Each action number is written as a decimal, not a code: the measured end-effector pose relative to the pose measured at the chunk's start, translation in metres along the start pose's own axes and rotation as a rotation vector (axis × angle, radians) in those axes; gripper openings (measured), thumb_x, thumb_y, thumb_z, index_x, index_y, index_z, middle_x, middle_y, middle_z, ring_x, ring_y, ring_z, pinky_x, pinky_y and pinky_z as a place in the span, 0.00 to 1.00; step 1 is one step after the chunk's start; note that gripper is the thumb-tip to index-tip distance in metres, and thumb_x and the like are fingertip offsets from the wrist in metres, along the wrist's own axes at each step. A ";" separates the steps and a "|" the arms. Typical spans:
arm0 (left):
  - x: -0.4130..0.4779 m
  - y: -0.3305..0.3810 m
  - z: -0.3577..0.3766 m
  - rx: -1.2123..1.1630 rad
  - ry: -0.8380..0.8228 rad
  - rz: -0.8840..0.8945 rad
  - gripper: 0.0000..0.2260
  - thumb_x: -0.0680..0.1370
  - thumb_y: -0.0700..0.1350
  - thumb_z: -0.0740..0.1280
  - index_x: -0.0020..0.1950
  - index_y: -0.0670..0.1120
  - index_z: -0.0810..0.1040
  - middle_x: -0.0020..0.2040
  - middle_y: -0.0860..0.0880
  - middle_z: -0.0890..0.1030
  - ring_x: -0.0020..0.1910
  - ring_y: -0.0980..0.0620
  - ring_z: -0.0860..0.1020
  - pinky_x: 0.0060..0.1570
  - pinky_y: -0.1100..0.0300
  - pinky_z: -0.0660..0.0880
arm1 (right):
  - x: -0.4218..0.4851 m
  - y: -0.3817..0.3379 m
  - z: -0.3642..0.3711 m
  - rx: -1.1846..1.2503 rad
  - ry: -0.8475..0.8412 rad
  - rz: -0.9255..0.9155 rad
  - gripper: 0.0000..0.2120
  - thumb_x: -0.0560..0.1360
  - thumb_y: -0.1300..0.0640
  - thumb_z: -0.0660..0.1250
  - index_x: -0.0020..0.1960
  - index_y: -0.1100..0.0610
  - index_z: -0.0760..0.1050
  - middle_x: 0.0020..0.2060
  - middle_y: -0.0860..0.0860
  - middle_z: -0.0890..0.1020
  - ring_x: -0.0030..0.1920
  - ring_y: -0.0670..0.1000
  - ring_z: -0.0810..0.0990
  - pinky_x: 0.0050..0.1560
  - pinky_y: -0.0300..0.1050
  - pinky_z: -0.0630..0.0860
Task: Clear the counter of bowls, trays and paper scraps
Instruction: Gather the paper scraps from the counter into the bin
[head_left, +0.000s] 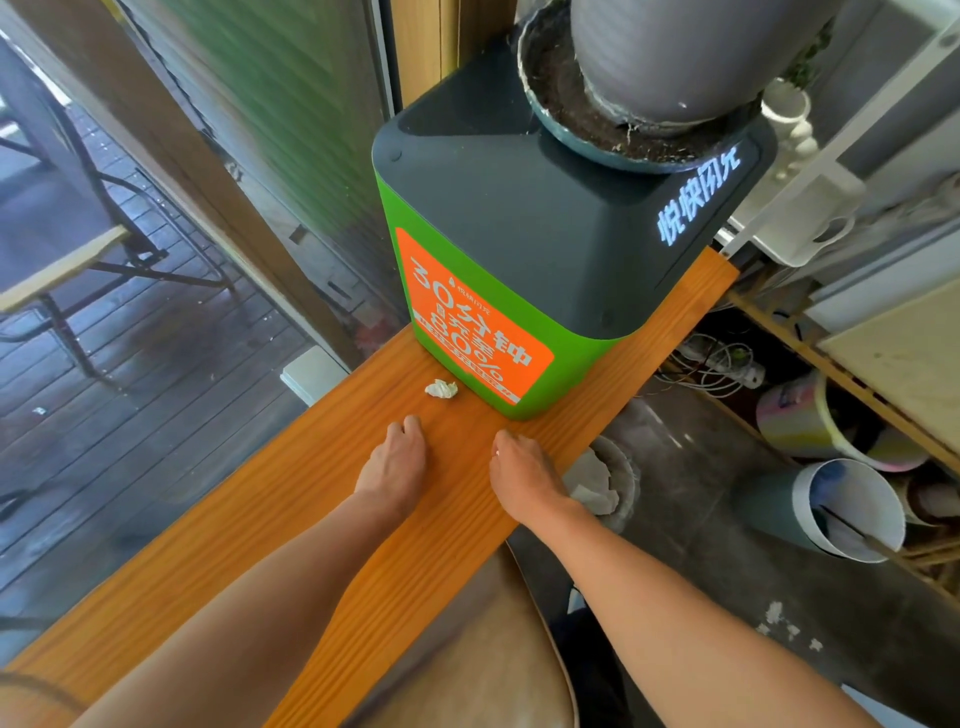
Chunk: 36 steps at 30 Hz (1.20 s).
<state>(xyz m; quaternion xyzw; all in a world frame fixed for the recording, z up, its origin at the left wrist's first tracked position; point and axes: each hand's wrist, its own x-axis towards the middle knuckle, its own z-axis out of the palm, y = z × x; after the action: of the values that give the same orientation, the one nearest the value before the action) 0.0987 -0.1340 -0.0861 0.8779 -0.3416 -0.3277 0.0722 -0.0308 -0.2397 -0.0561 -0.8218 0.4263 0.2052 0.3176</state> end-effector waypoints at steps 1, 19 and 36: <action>-0.002 0.000 0.001 -0.001 -0.002 -0.001 0.04 0.84 0.44 0.58 0.58 0.46 0.66 0.48 0.46 0.72 0.35 0.55 0.71 0.27 0.63 0.64 | 0.000 0.001 0.001 -0.008 -0.009 -0.016 0.10 0.80 0.64 0.56 0.57 0.60 0.73 0.56 0.58 0.78 0.54 0.58 0.78 0.54 0.55 0.77; 0.040 0.038 -0.025 -0.125 0.161 -0.009 0.12 0.82 0.54 0.63 0.57 0.48 0.66 0.44 0.51 0.73 0.38 0.49 0.77 0.27 0.59 0.68 | -0.015 0.036 -0.019 0.079 0.023 -0.060 0.08 0.84 0.52 0.54 0.51 0.53 0.70 0.43 0.52 0.77 0.38 0.49 0.74 0.32 0.42 0.69; -0.001 0.032 -0.006 0.057 0.095 0.050 0.17 0.84 0.52 0.55 0.38 0.48 0.69 0.34 0.49 0.75 0.29 0.54 0.73 0.24 0.61 0.63 | -0.027 0.048 -0.021 0.187 0.069 -0.051 0.11 0.82 0.54 0.59 0.51 0.60 0.74 0.49 0.56 0.80 0.50 0.56 0.77 0.52 0.56 0.76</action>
<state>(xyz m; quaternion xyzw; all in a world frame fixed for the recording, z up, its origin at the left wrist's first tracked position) 0.0843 -0.1582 -0.0699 0.8854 -0.3687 -0.2740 0.0712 -0.0841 -0.2601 -0.0413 -0.8055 0.4333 0.1281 0.3834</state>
